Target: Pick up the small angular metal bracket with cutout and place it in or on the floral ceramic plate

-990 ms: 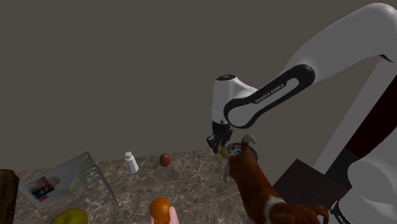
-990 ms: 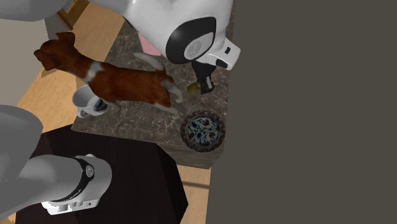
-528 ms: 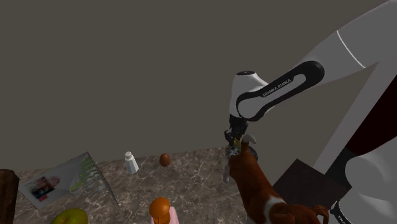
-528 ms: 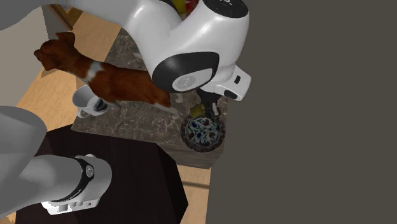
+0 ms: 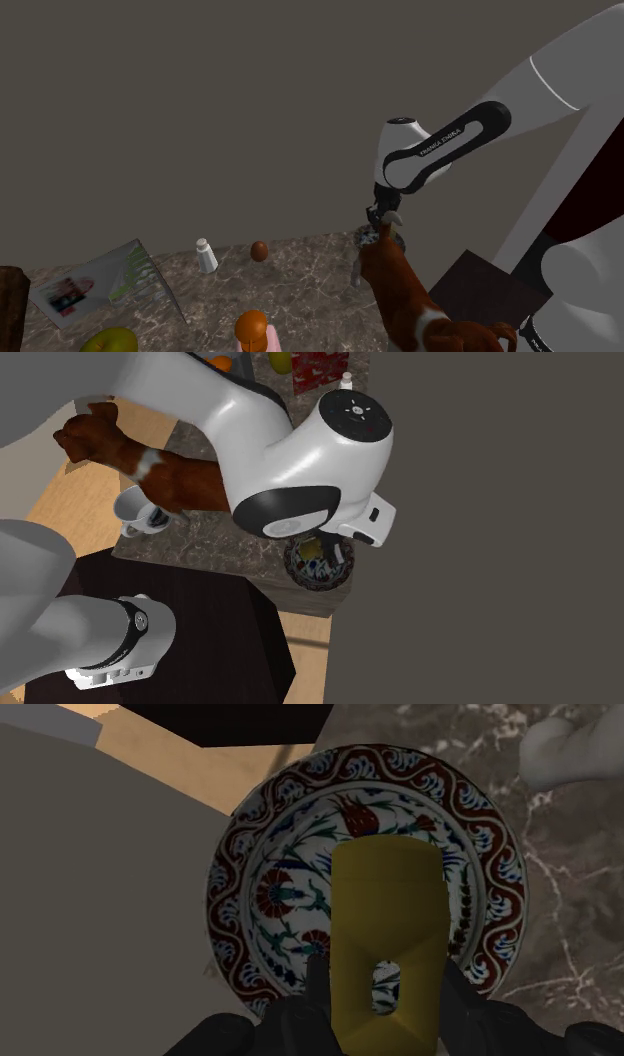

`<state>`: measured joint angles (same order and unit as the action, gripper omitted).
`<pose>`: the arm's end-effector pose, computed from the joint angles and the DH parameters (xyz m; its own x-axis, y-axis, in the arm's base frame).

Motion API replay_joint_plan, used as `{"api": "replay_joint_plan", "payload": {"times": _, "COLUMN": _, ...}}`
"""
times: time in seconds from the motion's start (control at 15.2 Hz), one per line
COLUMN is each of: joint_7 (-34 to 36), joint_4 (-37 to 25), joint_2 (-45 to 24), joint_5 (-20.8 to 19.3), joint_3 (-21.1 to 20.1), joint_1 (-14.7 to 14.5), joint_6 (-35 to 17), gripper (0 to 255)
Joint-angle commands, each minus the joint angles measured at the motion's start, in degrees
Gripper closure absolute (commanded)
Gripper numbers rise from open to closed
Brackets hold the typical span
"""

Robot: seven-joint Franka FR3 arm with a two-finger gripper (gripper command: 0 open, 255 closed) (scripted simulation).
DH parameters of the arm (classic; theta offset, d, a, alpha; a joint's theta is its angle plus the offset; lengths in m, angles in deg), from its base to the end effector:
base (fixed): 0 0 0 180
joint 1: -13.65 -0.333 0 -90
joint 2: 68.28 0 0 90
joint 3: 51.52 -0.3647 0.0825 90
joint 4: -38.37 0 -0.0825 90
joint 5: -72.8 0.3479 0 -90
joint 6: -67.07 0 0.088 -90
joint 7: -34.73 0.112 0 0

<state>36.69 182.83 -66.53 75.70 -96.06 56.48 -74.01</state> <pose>0.4325 0.0134 0.3550 0.9983 -0.0448 -0.0372 -0.0451 -0.9990 -0.0076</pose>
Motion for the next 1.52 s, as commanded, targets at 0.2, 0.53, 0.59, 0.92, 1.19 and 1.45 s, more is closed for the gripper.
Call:
{"api": "replay_joint_plan", "payload": {"times": 0.2, "joint_7": 4.15, "joint_4": 0.67, "joint_2": -4.93, "joint_5": -5.8, "joint_3": 0.32, "joint_1": 0.24, "joint_6": -4.22, "gripper": 255}}
{"api": "replay_joint_plan", "payload": {"times": 0.53, "joint_7": 9.22, "joint_4": 0.79, "joint_2": -10.19, "joint_5": -12.92, "joint_3": 2.34, "joint_1": -0.75, "joint_6": -7.97, "gripper": 255}}
{"api": "replay_joint_plan", "payload": {"times": 0.59, "joint_7": 10.41, "joint_4": 0.75, "joint_2": -11.38, "joint_5": -14.6, "joint_3": 3.04, "joint_1": -1.18, "joint_6": -8.75, "gripper": 255}}
{"api": "replay_joint_plan", "payload": {"times": 0.92, "joint_7": 10.38, "joint_4": 0.75, "joint_2": -11.36, "joint_5": -14.55, "joint_3": 3.14, "joint_1": -1.28, "joint_6": -8.75, "gripper": 255}}
{"api": "replay_joint_plan", "payload": {"times": 1.19, "joint_7": 10.37, "joint_4": 0.75, "joint_2": -11.35, "joint_5": -14.54, "joint_3": 3.13, "joint_1": -1.28, "joint_6": -8.74, "gripper": 0}}
{"api": "replay_joint_plan", "payload": {"times": 1.45, "joint_7": 10.37, "joint_4": 0.75, "joint_2": -11.35, "joint_5": -14.54, "joint_3": 3.13, "joint_1": -1.28, "joint_6": -8.74, "gripper": 0}}
